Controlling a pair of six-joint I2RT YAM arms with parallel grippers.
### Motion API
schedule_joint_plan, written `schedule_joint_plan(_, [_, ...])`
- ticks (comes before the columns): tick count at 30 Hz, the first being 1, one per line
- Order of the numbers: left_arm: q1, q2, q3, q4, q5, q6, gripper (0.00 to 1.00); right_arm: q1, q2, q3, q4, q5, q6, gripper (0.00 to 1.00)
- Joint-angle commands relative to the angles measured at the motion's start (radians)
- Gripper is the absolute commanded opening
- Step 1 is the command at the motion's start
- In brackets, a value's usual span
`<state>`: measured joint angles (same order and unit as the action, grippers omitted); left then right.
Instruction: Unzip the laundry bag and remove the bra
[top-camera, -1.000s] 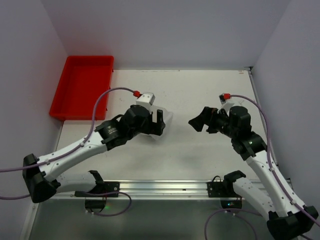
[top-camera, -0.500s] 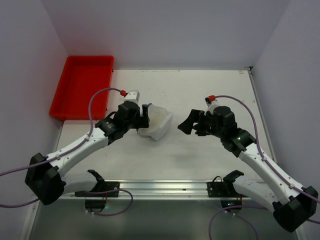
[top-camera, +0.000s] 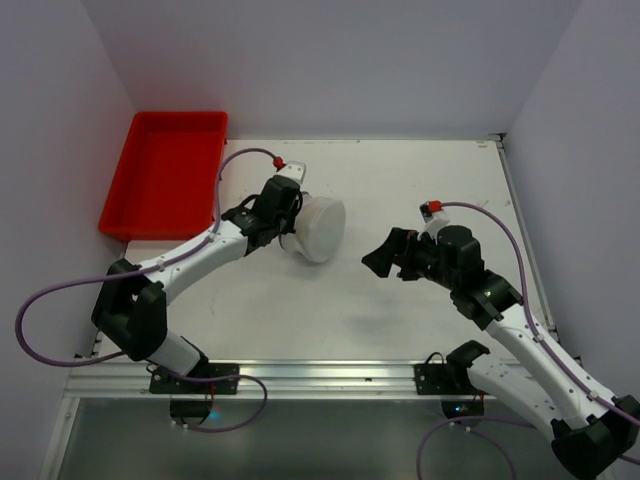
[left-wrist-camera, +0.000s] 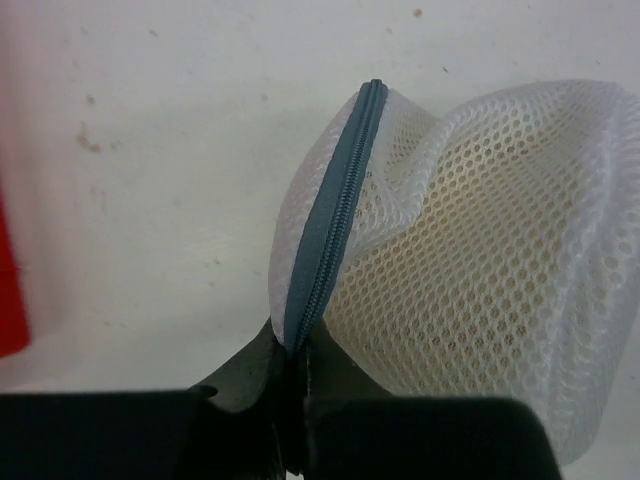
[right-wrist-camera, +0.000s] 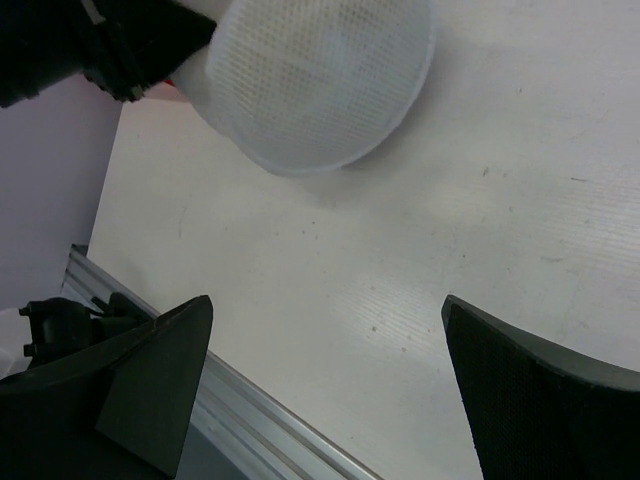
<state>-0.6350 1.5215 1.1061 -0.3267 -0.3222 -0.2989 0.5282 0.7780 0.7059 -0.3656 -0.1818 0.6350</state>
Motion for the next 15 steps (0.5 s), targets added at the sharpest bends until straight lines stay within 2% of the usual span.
schedule_joint_plan(1, [0.009,-0.03,0.132,-0.086,-0.246,0.162,0.0,0.004,-0.003,-0.011,0.034,0.031,-0.015,0.99])
schedule_joint_plan(3, [0.005,-0.053,0.184,-0.115,-0.331,0.237,0.0,0.004,0.004,-0.017,0.046,0.036,-0.017,0.99])
schedule_joint_plan(5, [-0.009,-0.075,0.201,-0.13,-0.359,0.305,0.0,0.004,0.018,-0.02,0.056,0.031,-0.017,0.99])
schedule_joint_plan(9, [-0.142,-0.037,0.186,-0.129,-0.55,0.415,0.0,0.004,0.027,-0.031,0.063,0.039,-0.018,0.99])
schedule_joint_plan(14, [-0.248,0.148,0.189,-0.208,-0.678,0.273,0.0,0.003,-0.003,-0.059,0.063,0.073,-0.011,0.99])
schedule_joint_plan(15, [-0.282,0.182,0.196,-0.26,-0.746,0.252,0.0,0.003,-0.017,-0.063,0.062,0.08,-0.012,0.99])
